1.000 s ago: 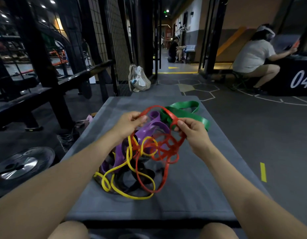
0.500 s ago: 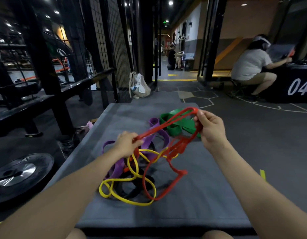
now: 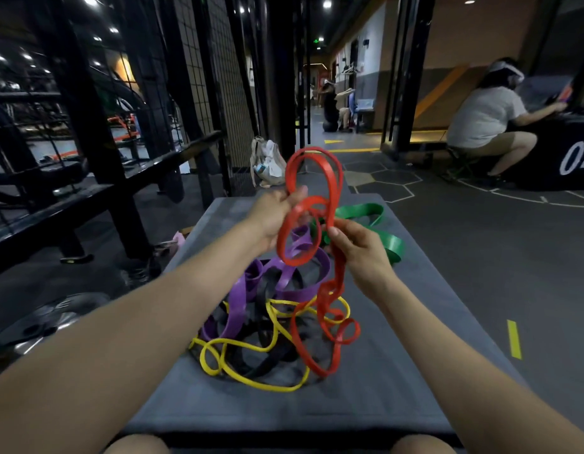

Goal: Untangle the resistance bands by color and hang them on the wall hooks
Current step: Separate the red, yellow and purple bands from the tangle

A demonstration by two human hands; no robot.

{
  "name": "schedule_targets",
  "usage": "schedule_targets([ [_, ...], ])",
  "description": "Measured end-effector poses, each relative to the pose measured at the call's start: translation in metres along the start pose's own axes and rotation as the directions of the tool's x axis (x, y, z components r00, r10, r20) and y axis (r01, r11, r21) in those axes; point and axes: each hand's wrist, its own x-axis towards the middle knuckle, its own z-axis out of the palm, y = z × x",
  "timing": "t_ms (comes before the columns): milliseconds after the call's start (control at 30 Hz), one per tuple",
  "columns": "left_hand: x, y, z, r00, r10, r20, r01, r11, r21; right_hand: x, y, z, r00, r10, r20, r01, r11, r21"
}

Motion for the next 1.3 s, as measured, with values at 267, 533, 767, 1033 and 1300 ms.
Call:
schedule_targets([
  [267,-0.009,-0.053,0.04,0.995,-0.076,0.058,0.06,0.967,0.248,-0.023,0.025,-0.026,0.923,0.339,0.18,-0.376,0.895,0.242],
  [533,-0.001,-0.109,0.038,0.965,-0.152,0.215,0.025,0.865,0.501,-0.022,0.037,-0.076,0.911,0.384,-0.147,-0.328,0.895,0.304],
  [767,-0.021,-0.175,0.034,0.916,-0.327,0.234,0.004,0.589,0.808,-0.027,0.053,-0.084,0.893,0.368,-0.26,-0.29,0.911,0.294],
  [1033,-0.027,-0.188,0.036,0.97,-0.111,0.215,-0.122,0.541,0.832,-0.018,0.04,-0.093,0.875,0.326,-0.357,-0.174,0.902,0.395],
  [1300,-0.016,-0.15,-0.021,0.981,-0.059,0.188,-0.115,0.602,0.79,-0.016,0.061,-0.064,0.771,0.464,-0.435,-0.221,0.837,0.5],
])
